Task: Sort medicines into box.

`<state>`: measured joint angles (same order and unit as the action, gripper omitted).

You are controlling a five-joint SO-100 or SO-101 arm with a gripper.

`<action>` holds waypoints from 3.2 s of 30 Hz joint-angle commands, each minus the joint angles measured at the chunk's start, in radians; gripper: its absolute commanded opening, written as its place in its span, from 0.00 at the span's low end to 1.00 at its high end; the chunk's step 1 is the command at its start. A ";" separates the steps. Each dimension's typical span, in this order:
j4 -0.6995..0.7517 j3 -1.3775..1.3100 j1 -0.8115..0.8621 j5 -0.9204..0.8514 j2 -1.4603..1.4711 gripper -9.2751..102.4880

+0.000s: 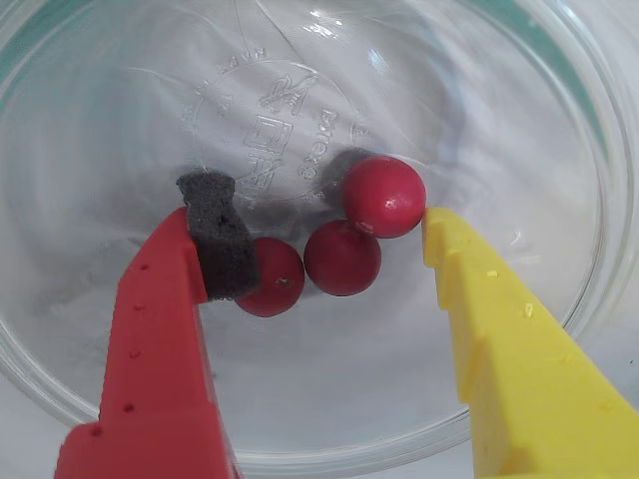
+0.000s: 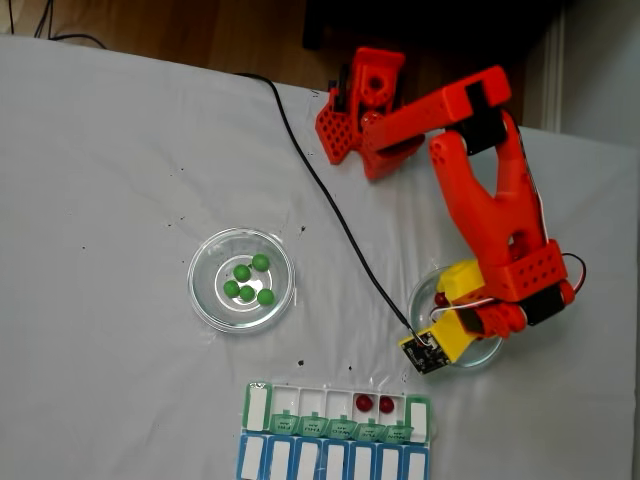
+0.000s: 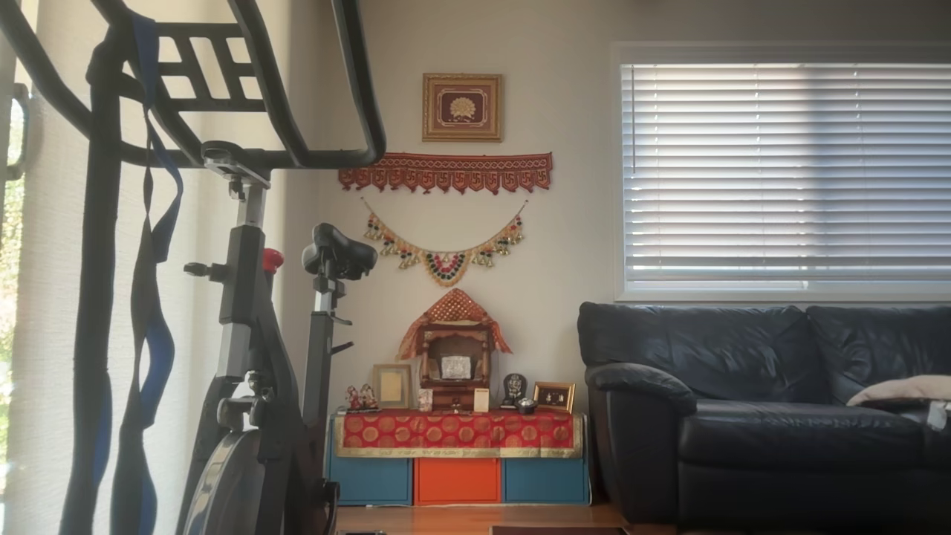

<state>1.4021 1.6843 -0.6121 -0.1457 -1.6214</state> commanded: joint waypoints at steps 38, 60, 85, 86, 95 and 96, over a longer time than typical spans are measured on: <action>0.031 -0.021 0.012 -0.028 -0.034 0.32; 0.020 -0.003 0.011 -0.021 -0.049 0.22; 0.014 0.012 0.009 -0.023 -0.069 0.10; 0.014 0.012 0.009 -0.023 -0.069 0.10; 0.015 0.015 0.011 -0.028 -0.087 0.10; 0.021 0.012 0.011 -0.029 -0.091 0.10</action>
<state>1.4235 1.6981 -0.5921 -0.1749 -1.6214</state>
